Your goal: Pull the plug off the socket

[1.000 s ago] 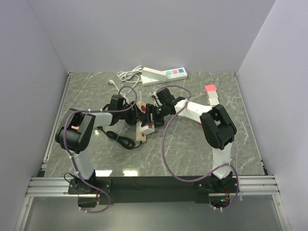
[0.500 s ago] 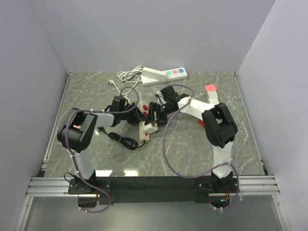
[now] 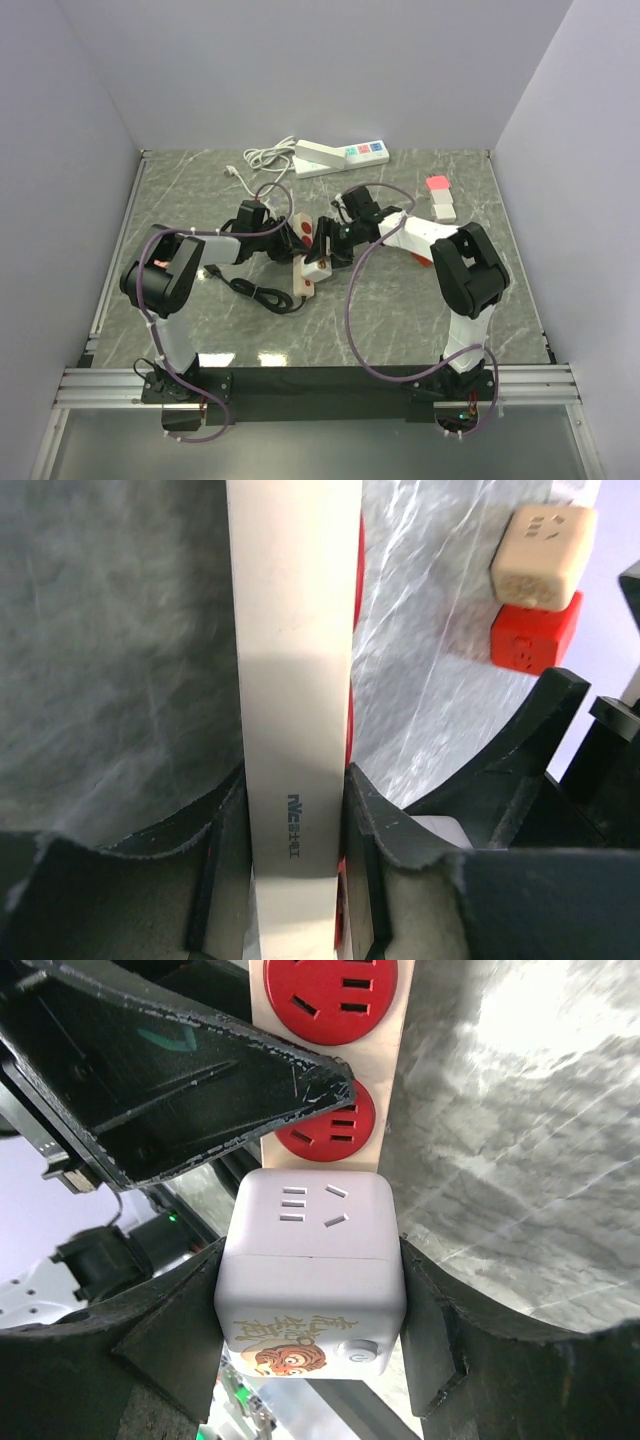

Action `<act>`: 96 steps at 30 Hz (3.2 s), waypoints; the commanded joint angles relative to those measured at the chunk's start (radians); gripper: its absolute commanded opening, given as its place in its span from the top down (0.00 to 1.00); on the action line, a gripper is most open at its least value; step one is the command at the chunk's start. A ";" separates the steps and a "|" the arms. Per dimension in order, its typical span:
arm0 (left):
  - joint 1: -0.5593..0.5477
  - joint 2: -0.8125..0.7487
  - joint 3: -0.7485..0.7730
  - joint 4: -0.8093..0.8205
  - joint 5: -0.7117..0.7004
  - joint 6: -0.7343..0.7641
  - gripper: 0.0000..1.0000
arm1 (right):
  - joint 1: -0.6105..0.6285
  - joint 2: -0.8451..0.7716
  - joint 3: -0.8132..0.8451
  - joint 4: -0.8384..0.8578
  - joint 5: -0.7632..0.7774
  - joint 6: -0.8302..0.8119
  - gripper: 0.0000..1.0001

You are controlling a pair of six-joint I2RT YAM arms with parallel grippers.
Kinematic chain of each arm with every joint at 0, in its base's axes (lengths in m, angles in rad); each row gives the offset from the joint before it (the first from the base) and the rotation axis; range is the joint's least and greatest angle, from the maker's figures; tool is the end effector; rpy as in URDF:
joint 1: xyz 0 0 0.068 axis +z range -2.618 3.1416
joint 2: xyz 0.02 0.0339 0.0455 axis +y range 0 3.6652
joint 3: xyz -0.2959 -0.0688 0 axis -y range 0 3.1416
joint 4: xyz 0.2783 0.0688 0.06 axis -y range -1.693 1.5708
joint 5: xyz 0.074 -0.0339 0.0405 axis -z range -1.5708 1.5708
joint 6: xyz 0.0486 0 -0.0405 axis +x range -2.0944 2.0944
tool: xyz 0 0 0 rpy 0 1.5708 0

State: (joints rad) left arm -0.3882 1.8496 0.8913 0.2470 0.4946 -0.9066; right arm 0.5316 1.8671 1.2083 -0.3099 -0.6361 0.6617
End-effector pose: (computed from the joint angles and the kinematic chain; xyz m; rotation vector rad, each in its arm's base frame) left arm 0.3606 -0.1724 0.1285 -0.3582 2.4706 -1.1849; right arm 0.3536 0.2415 0.1804 -0.1013 2.7497 1.2230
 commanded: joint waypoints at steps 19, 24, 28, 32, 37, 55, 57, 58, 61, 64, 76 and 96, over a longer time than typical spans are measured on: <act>0.038 -0.027 -0.032 -0.091 -0.062 0.141 0.99 | -0.234 0.035 0.352 -0.304 -0.191 -0.208 1.00; 0.043 -0.015 -0.006 -0.100 -0.057 0.141 0.99 | -0.085 -0.191 -0.001 -0.016 0.007 -0.033 1.00; 0.046 -0.009 0.017 -0.107 -0.054 0.146 0.99 | -0.005 -0.266 -0.176 0.103 0.039 0.091 1.00; 0.048 -0.009 0.015 -0.112 -0.048 0.152 0.99 | -0.045 -0.235 -0.074 -0.038 -0.028 -0.034 1.00; 0.048 -0.023 -0.023 -0.098 -0.037 0.156 0.99 | -0.202 -0.093 0.246 -0.312 -0.123 -0.221 1.00; 0.066 -0.102 0.015 -0.163 -0.044 0.181 0.99 | -0.462 -0.017 0.396 -0.288 0.349 -0.047 1.00; 0.078 -0.099 0.038 -0.181 -0.044 0.187 0.99 | -0.498 0.009 0.418 -0.284 0.374 -0.033 1.00; 0.083 -0.095 0.043 -0.184 -0.044 0.187 0.99 | -0.507 0.023 0.444 -0.285 0.377 -0.031 1.00; 0.112 -0.079 0.063 -0.190 -0.042 0.176 0.99 | -0.527 0.078 0.494 -0.311 0.420 -0.028 1.00; 0.144 -0.070 0.086 -0.186 -0.037 0.143 0.99 | -0.570 0.145 0.542 -0.356 0.441 -0.022 1.00; 0.241 0.061 0.481 -0.216 -0.159 -0.021 0.99 | -0.613 0.196 0.514 -0.342 0.435 -0.034 1.00; 0.486 0.534 0.963 0.020 -0.248 -0.474 0.99 | -0.622 0.259 0.520 -0.325 0.397 -0.033 1.00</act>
State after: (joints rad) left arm 0.1085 2.3600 1.7180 0.1944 0.2539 -1.3079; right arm -0.0834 2.1357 1.7111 -0.6567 -0.2371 0.6308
